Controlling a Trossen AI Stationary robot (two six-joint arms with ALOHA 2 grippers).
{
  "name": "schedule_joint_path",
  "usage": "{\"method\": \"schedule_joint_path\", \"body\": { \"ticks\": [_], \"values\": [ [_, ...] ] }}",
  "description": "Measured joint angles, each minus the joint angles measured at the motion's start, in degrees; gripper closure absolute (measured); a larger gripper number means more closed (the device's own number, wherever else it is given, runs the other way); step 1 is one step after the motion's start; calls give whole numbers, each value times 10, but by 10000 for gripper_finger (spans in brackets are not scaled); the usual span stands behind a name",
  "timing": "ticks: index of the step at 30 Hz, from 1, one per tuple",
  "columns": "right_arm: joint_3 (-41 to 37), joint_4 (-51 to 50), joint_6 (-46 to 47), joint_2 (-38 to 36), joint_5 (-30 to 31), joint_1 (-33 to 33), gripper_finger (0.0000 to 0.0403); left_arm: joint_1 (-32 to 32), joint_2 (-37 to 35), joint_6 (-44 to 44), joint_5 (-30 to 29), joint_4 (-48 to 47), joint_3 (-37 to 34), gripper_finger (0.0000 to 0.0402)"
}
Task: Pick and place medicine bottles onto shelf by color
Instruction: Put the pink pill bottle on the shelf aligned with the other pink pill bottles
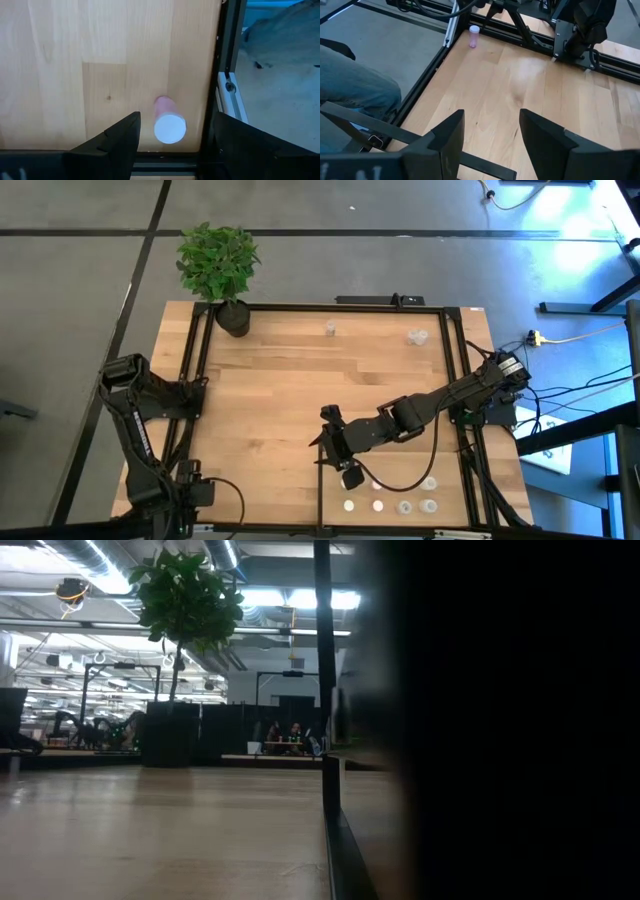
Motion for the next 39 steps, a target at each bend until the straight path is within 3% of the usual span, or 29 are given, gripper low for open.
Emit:
{"method": "schedule_joint_path", "body": {
  "ticks": [9, 16, 23, 39],
  "values": [
    [0, -3, 0, 0, 0, 0, 210, -5, 2, -1, 0, 0, 0, 160],
    [0, -4, 0, 0, 0, 0, 210, -9, 46, 20, 35, -1, 0, 160],
    [0, -3, 0, 0, 0, 0, 210, -8, 78, 22, 34, -2, 0, 160],
    [0, -2, 0, 0, 0, 0, 210, -16, 90, -28, 29, 3, 0, 160]
  ]
}}
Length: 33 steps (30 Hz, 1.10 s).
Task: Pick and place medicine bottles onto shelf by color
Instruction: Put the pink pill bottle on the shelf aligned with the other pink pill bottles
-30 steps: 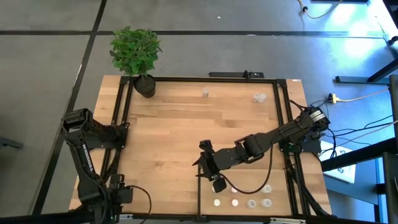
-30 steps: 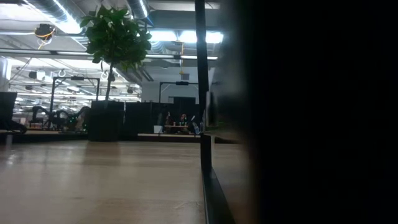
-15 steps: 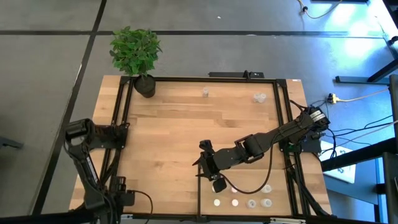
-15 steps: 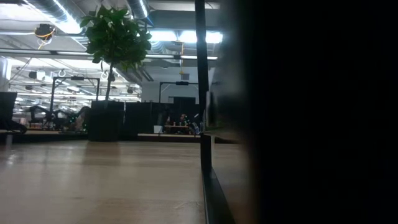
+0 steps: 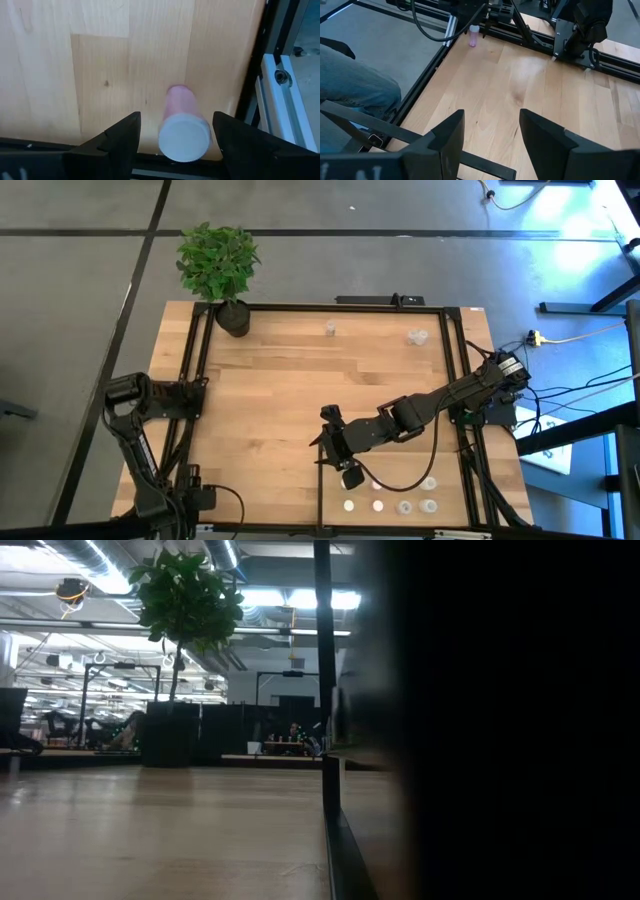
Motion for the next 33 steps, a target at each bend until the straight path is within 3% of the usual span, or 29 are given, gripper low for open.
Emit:
{"method": "schedule_joint_path", "body": {
  "ticks": [11, 28, 33],
  "values": [
    [0, 0, 0, 0, 0, 0, 210, 2, 0, 0, -32, 2, 0, 168],
    [0, -3, 0, 0, 0, 0, 210, 1, 0, 0, -13, 3, 0, 298],
    [0, -2, 13, 0, 0, 0, 210, 14, 0, -3, -11, 3, 0, 312]
  ]
}}
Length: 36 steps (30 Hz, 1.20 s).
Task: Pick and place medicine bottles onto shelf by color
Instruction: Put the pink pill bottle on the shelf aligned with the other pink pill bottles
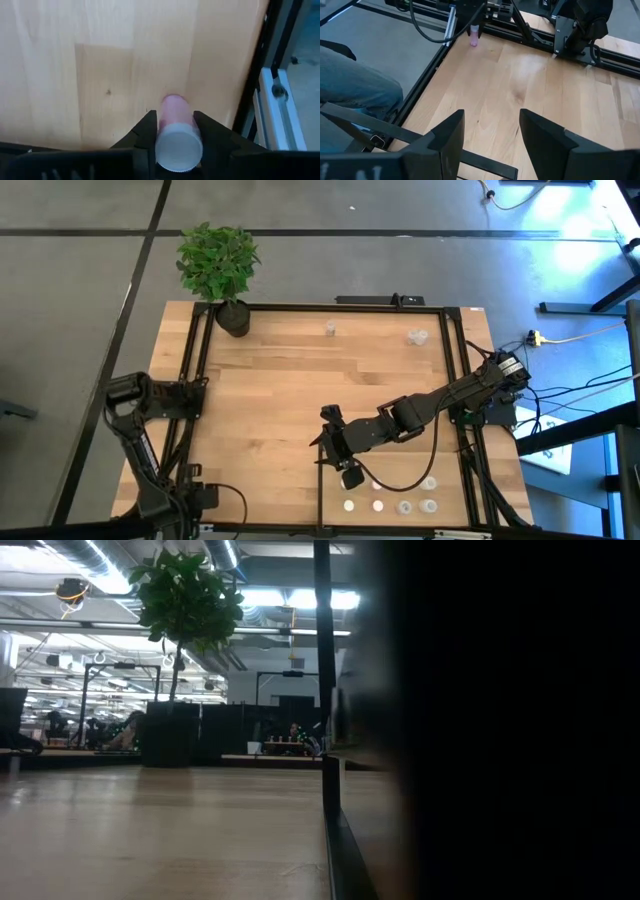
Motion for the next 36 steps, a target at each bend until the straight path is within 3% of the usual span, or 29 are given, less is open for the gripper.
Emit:
{"method": "schedule_joint_path", "body": {
  "ticks": [4, 8, 15, 22, 29, 36],
  "values": [
    [0, 0, 0, 0, 2, 0, 210, 21, -1, 2, -1, 0, 0, 312],
    [17, -26, 3, 1, 46, 0, 210, 44, -7, 16, -1, -17, 0, 312],
    [106, -160, 5, 1, 101, -1, 210, 102, -46, 89, -18, -55, 0, 313],
    [216, -310, 16, 1, 104, -5, 210, 185, -109, 163, -51, -165, 0, 313],
    [285, -419, 33, 0, 105, -32, 210, 294, -180, 292, -104, -210, 0, 313],
    [291, -495, 50, -14, 92, -78, 210, 441, -212, 462, -109, -204, 0, 314]
  ]
}}
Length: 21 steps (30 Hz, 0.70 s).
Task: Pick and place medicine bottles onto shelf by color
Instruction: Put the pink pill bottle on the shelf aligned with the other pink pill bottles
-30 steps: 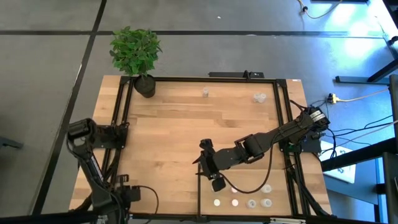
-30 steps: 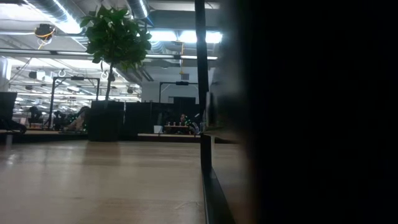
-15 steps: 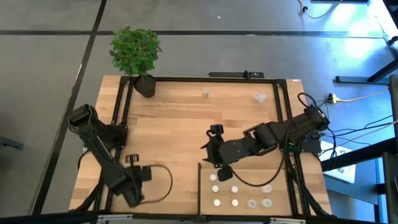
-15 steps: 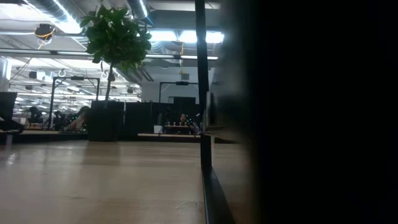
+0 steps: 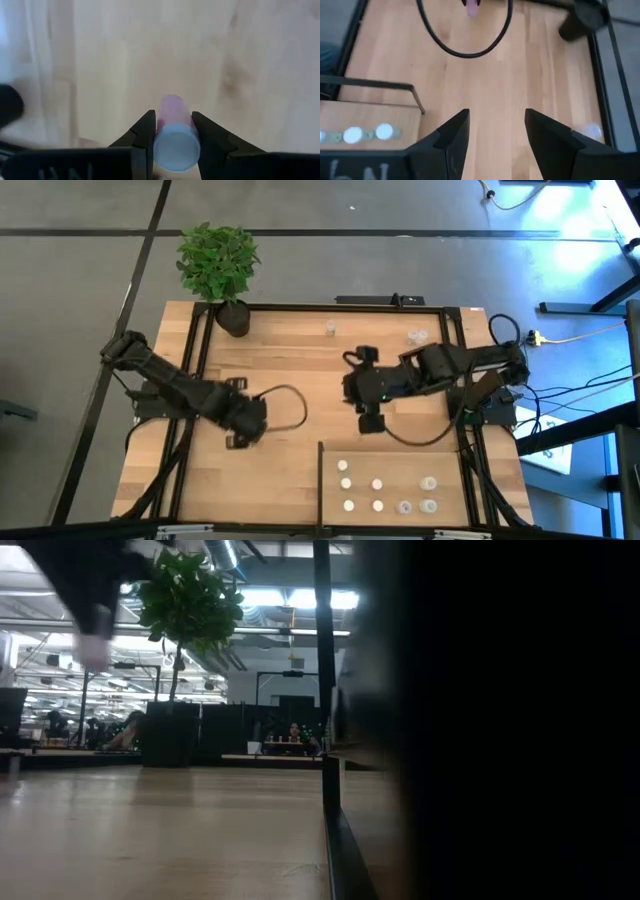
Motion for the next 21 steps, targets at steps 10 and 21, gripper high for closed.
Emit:
{"method": "schedule_joint_path", "body": {
  "ticks": [10, 21],
  "values": [
    [-8, -107, 55, -69, 51, -48, 210, 175, 14, 254, 6, 203, 0, 314],
    [-231, 10, 126, -160, 112, -65, 210, 273, 75, 423, 10, 309, 37, 314]
  ]
}}
